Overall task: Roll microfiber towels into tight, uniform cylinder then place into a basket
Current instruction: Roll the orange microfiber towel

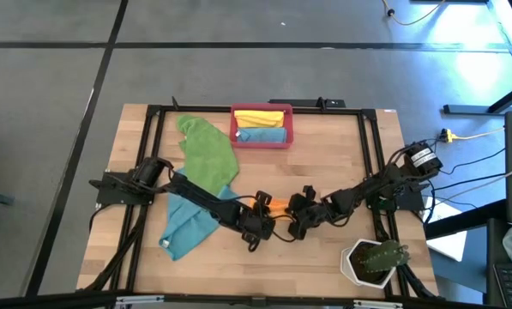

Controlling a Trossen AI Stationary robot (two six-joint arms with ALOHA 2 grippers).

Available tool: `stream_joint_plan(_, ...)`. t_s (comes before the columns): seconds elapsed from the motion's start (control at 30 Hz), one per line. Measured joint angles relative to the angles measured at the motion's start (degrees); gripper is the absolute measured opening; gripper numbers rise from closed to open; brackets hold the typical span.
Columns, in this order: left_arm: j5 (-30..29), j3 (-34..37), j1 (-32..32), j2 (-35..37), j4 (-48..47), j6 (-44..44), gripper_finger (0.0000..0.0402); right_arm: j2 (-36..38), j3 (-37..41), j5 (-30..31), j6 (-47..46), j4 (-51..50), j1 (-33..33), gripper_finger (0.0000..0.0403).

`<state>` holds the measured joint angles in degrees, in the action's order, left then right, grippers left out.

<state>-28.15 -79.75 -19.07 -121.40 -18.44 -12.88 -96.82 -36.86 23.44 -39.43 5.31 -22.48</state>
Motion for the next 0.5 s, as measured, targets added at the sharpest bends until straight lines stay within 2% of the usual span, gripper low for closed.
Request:
stream_joint_plan(0.3,-5.9,-3.0,-2.0,0.1,-0.9,-1.8,0.0163,0.0,0.5,-3.4,-3.2,0.3,1.8,0.0006)
stream_joint_plan(0.5,-6.2,-3.7,-2.7,0.2,-0.6,-2.8,0.0175,0.0,0.5,-6.5,-5.6,-0.1,3.7,0.0006)
